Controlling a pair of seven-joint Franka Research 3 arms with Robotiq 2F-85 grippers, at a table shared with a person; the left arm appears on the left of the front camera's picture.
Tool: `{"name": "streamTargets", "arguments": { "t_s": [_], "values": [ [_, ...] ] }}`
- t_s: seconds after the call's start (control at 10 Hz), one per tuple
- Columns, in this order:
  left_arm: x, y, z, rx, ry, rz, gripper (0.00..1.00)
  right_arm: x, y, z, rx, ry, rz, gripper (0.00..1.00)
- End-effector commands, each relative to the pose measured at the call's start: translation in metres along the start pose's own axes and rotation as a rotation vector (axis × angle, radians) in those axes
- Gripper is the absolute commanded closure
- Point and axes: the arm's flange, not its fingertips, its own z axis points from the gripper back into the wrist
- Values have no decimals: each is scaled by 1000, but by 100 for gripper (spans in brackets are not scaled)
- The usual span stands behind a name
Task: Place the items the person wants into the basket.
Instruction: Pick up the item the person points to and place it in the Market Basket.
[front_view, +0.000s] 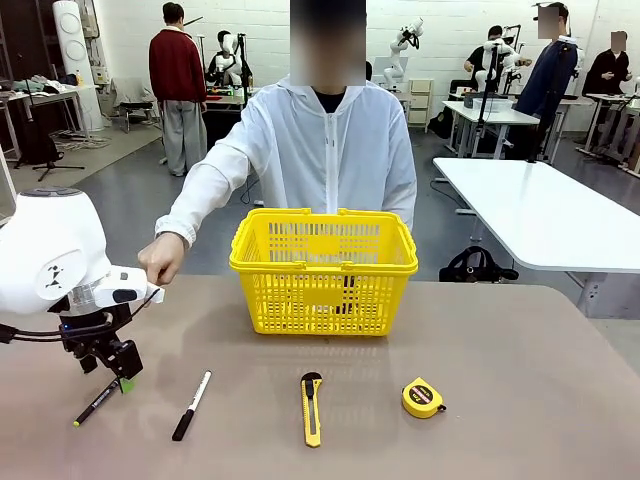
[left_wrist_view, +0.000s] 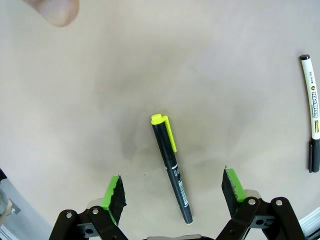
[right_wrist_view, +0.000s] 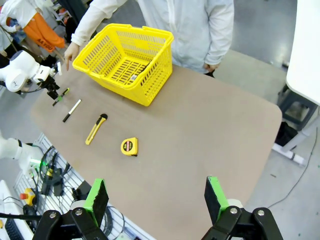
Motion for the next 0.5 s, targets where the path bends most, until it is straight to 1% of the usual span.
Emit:
{"name": "streamTargets", "arguments": {
  "t_s": [0.0,0.4],
  "values": [
    [-23,-7,-12,32,-31,4,0,1,-1,-1,-4,-2,1,0],
    [-26,-8,-19,21,-7,7,0,1,-1,-1,-4,-2,1,0]
  ]
}}
